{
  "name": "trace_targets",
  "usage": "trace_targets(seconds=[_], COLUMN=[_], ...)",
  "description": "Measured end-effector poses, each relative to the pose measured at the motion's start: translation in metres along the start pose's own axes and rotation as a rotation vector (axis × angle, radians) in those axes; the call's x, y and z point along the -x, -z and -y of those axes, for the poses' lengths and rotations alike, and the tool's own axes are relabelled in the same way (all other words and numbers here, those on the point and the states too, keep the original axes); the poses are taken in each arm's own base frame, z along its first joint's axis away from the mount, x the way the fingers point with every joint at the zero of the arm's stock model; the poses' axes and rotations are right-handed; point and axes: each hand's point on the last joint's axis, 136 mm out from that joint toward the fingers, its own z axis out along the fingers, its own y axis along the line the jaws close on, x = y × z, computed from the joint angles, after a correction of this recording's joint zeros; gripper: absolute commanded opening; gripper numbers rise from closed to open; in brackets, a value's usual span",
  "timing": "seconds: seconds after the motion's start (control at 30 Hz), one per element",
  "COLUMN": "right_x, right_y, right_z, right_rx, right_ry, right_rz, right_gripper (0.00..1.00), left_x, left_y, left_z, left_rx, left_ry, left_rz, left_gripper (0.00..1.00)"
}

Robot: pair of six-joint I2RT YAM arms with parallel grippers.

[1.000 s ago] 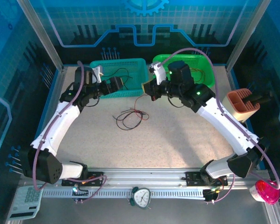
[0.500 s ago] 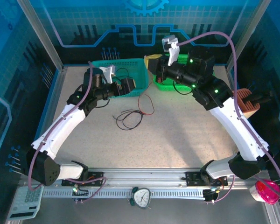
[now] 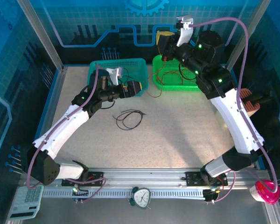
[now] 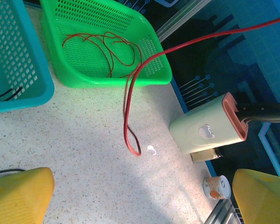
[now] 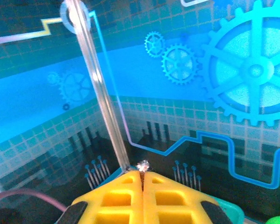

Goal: Untangle the cables

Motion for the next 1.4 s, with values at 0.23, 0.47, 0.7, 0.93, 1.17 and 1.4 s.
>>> trace_targets(seconds=[0.23, 0.47, 0.7, 0.93, 1.17, 1.4], right_x=[0.018, 0.042, 0.044, 0.015, -0.058, -0.202], right_y=[-0.020, -0.040, -0.061, -0.088, -0.121, -0.145], right_z=[0.036, 0.089, 0.158, 0.201, 0.237, 0.278], right_rx=[-0.127, -0.278, -0.424, -0.503, -0.556, -0.605], right_ry=[0.075, 0.151, 0.167, 0.164, 0.113, 0.032], right_rz=[0.051, 0.139, 0.175, 0.150, 0.036, -0.244], right_gripper=[0.00, 0.00, 0.00, 0.00, 0.00, 0.00], left_x=[-0.002, -0.005, -0.005, -0.003, -0.004, -0.005], left_y=[-0.005, -0.011, -0.012, -0.014, -0.016, -0.016], left_z=[-0.005, -0.012, -0.015, -0.015, -0.015, -0.014], left_rx=[0.011, 0.031, 0.046, 0.046, 0.048, 0.052], left_ry=[0.005, 0.007, 0.001, -0.003, -0.002, -0.005], left_rz=[-0.010, -0.022, -0.025, -0.025, -0.029, -0.028], left_gripper=[0.99, 0.99, 0.99, 0.99, 0.99, 0.99])
